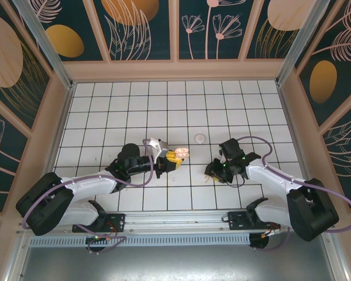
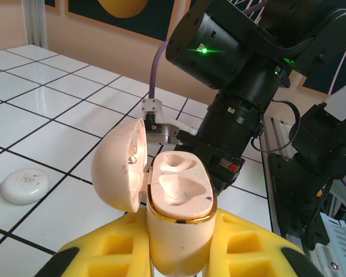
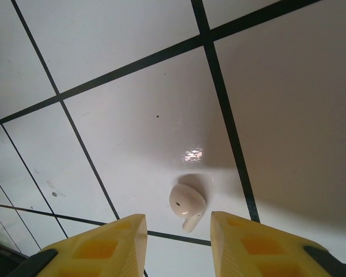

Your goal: Insert the wireless bluetooth earbuds into the charging case

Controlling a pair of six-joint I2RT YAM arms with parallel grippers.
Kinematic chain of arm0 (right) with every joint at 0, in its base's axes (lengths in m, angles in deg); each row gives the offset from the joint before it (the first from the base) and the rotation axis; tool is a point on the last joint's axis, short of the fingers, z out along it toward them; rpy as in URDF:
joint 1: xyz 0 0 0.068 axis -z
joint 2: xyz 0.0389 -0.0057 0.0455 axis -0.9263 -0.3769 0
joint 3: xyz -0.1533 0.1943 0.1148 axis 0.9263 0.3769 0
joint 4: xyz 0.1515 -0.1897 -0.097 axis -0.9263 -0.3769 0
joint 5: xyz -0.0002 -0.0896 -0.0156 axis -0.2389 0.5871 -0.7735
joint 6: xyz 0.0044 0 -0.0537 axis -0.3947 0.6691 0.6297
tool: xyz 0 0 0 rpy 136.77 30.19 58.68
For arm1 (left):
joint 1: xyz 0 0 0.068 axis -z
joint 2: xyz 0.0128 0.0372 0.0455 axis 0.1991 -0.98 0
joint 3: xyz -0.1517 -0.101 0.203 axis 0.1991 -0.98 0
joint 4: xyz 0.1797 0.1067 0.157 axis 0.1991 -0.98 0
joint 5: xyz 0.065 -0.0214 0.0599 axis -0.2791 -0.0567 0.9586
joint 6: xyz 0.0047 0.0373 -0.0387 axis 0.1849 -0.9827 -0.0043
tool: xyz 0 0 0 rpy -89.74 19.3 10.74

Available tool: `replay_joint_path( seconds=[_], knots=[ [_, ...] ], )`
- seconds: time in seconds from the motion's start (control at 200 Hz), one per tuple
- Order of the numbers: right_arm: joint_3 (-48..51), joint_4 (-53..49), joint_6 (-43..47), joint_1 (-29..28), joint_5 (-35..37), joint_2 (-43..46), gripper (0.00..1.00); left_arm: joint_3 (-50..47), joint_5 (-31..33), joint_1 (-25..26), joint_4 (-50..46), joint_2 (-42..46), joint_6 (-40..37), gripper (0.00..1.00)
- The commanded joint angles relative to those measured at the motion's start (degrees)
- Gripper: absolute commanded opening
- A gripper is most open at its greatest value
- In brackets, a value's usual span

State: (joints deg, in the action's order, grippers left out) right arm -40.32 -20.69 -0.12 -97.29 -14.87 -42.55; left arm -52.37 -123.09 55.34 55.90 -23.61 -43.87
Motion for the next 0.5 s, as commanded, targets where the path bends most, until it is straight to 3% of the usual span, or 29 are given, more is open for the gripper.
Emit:
replay_joint_path(
  seconds=[0.0,0.49],
  knots=[
    [0.4,1.5,-0.8,-0.6,-0.8,-1.8,0.35,1.4,-0.4,-0.2,0.3,1.1,-1.0,0.1],
    [-1.7,4.3,1.5,-0.7,-2.1,-7.2,0.35,1.2,0.0,-0.2,-0.7,2.0,-1.4,0.09]
  ],
)
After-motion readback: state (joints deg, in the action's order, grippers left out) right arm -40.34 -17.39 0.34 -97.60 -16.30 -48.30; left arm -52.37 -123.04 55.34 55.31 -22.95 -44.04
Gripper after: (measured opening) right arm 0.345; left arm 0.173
